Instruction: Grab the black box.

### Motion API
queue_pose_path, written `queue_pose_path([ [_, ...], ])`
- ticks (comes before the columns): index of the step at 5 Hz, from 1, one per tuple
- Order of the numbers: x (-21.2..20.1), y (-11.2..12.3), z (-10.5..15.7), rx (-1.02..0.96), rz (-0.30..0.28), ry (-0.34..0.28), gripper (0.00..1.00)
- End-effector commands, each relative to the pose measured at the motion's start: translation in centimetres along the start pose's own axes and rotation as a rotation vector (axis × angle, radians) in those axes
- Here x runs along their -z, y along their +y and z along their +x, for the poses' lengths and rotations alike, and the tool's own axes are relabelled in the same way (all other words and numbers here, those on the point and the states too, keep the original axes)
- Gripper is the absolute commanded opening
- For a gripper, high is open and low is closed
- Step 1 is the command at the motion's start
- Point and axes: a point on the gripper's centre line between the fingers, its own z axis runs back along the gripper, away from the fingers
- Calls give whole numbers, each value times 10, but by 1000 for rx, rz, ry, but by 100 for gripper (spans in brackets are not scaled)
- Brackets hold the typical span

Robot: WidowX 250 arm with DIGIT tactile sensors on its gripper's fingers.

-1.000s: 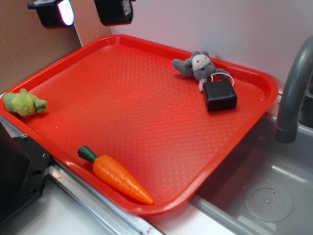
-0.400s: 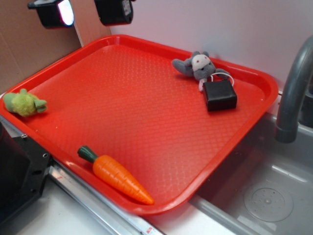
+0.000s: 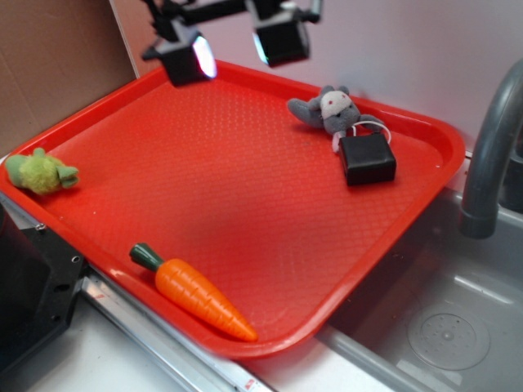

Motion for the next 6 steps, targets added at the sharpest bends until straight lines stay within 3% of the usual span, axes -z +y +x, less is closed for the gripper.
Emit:
queue_pose_path([
  [1,34,-10,45,-4,7,-17,100],
  [4,34,-10,45,-4,7,-17,100],
  [5,49,-52,40,90,71,-65,100],
  [6,64,-76,36,91,98,-37,100],
])
